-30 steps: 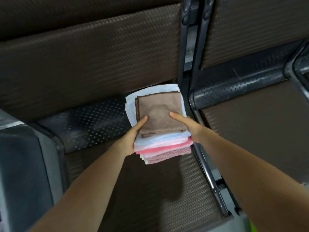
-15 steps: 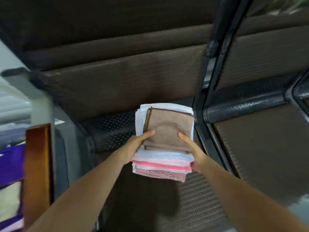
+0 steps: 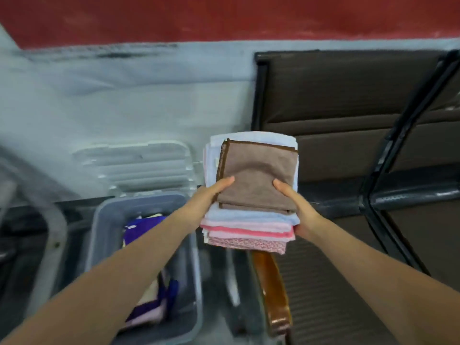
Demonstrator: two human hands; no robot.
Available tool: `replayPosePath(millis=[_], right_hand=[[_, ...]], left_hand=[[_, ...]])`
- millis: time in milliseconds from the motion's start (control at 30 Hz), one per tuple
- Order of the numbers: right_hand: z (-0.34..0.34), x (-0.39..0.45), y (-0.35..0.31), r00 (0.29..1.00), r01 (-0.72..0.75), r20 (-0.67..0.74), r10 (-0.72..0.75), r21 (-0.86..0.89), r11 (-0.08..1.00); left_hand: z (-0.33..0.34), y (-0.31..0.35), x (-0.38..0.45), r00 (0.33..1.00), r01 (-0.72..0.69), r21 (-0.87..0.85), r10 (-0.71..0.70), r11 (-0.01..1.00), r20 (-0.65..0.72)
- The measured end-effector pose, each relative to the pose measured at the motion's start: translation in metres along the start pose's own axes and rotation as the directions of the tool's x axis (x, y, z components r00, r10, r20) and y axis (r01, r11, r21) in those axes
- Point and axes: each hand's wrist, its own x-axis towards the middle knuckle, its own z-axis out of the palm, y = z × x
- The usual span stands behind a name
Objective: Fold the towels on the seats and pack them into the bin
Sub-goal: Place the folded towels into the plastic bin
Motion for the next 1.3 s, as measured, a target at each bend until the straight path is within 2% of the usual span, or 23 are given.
replayPosePath(millis=[133,267,367,500,600,767,833,900,1000,1100,1167,1200,1267,1300], right_hand=[[0.120,0.025,0.055,0.998,-0.028,0.051,0.029,-0.019,0.999],[0.179,0.064,0.124,0.990,-0.070,0.115,0.081,-0.098,0.993],[0.190,0.099,0.176,0.983,-0.115,0.126,0.133,-0.145,0.983],[0.183,0.154,0.238,0.984,-0.156,0.060,0.170,-0.179,0.971],[0.173,0.198,0.280,0.987,-0.135,0.067,0.148,-0.174,0.975],[0.168,0.269,0.318,0.993,-0.102,0.036,0.108,-0.144,0.984],[0.166,0.300,0.332,0.994,-0.100,0.022,0.105,-0.152,0.983],[0.167,0.326,0.342,0.997,-0.073,-0.030,0.069,-0.169,0.983],[0.175,0.362,0.353,0.996,-0.034,-0.085,0.015,-0.218,0.975],[0.187,0.384,0.370,0.990,0.007,-0.124,-0.070,-0.449,0.894],[0.195,0.395,0.384,0.985,0.018,-0.128,-0.115,-0.586,0.810],[0.198,0.399,0.387,0.981,0.014,-0.143,-0.132,-0.626,0.779],[0.201,0.406,0.389,0.976,-0.016,-0.172,-0.134,-0.670,0.742],[0.200,0.409,0.388,0.976,-0.031,-0.178,-0.126,-0.685,0.728]], left_hand=[[-0.117,-0.001,-0.062,0.989,-0.022,-0.061,0.012,0.998,-0.147],[-0.206,-0.043,-0.090,0.968,0.033,-0.219,-0.085,0.975,-0.235],[-0.250,-0.087,-0.086,0.947,0.061,-0.253,-0.136,0.965,-0.291],[-0.293,-0.149,-0.052,0.910,0.066,-0.248,-0.160,0.966,-0.382],[-0.319,-0.188,-0.015,0.910,0.066,-0.235,-0.155,0.970,-0.385],[-0.363,-0.217,0.040,0.908,0.034,-0.178,-0.105,0.984,-0.406],[-0.384,-0.230,0.064,0.923,0.044,-0.152,-0.098,0.987,-0.373],[-0.399,-0.236,0.082,0.932,0.042,-0.106,-0.077,0.993,-0.354],[-0.423,-0.242,0.108,0.910,0.038,-0.026,-0.045,0.999,-0.412],[-0.443,-0.249,0.128,0.895,0.087,0.224,0.023,0.971,-0.446],[-0.436,-0.252,0.134,0.871,0.140,0.429,0.095,0.892,-0.483],[-0.428,-0.254,0.136,0.835,0.139,0.512,0.179,0.847,-0.521],[-0.417,-0.260,0.140,0.773,0.148,0.710,0.367,0.688,-0.517],[-0.416,-0.263,0.143,0.783,0.169,0.787,0.404,0.593,-0.472]])
